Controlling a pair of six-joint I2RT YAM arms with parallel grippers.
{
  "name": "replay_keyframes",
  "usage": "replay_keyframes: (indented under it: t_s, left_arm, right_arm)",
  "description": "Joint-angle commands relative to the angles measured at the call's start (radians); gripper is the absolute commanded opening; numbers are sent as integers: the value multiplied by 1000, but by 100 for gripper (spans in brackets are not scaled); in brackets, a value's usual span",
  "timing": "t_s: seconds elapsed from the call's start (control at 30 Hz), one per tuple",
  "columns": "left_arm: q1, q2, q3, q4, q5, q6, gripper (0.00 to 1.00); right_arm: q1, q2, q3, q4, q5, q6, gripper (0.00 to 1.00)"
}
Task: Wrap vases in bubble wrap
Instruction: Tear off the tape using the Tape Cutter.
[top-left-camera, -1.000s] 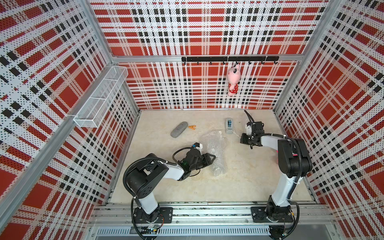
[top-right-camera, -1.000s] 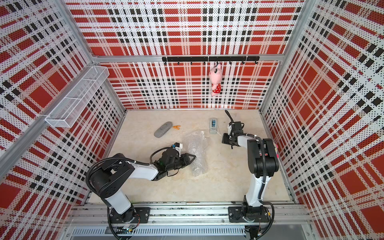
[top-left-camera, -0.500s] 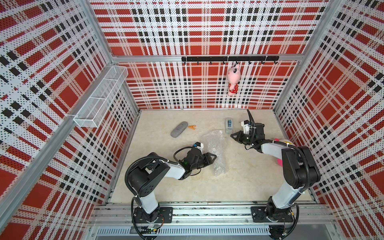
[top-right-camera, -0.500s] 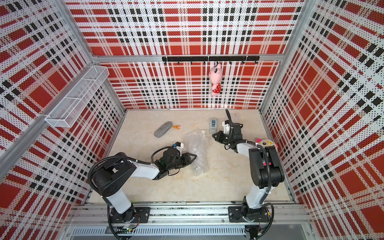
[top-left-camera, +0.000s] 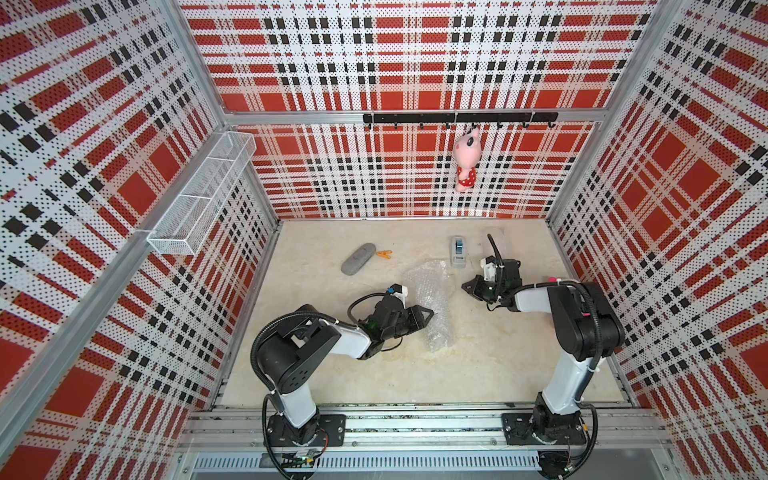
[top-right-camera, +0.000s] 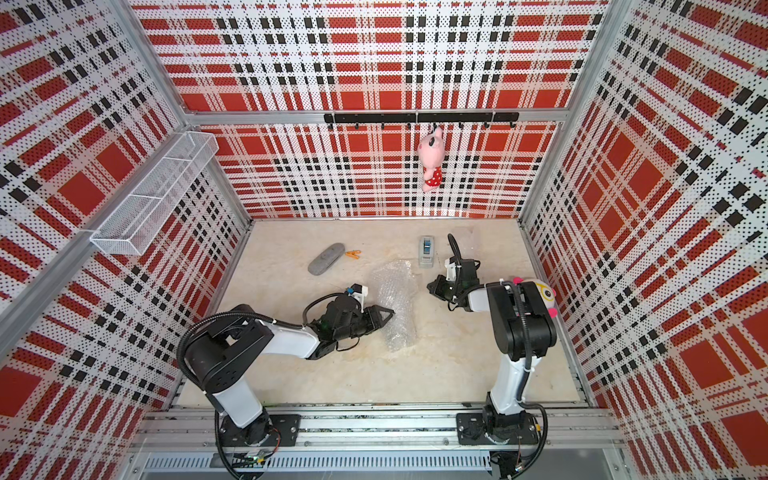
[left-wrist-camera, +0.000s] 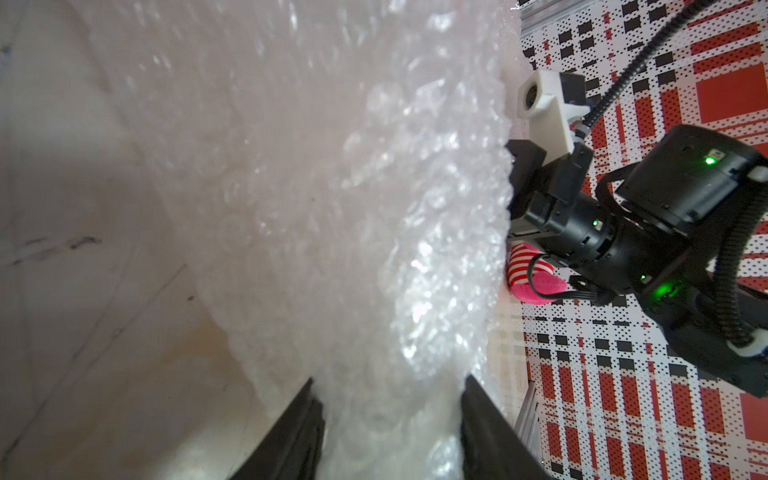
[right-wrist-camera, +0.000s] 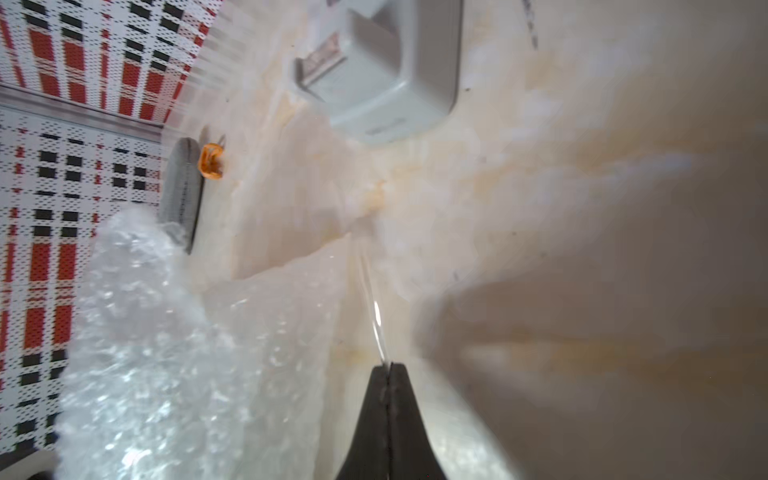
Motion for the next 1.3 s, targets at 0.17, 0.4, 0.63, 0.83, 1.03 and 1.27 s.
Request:
replay_keyframes:
  t_s: [0.17,0.4,0.63,0.83,1.03,1.27]
  left_arm:
    - [-11,50,-18,-157,4,26,52]
    - [-1,4,-31,-158,13,9,52]
    - [11,27,5,-157,62,25,51]
    - [9,46,16,-157,71,41,51]
    - [8,47,10,-155,67,42,51]
    - [11,54,17,-155,73,50,50]
  right_arm:
    - [-35,66,109,-170,28,-66,0]
    - [-53,92,263,-409,185,-168,0]
    - [-133,125,308,-562,292,-239,0]
    - [-153,113,291,-582,367,-288,0]
    - [-182,108,289,-597,396,-312,0]
    - [-161,19,266,-532,155,-356,0]
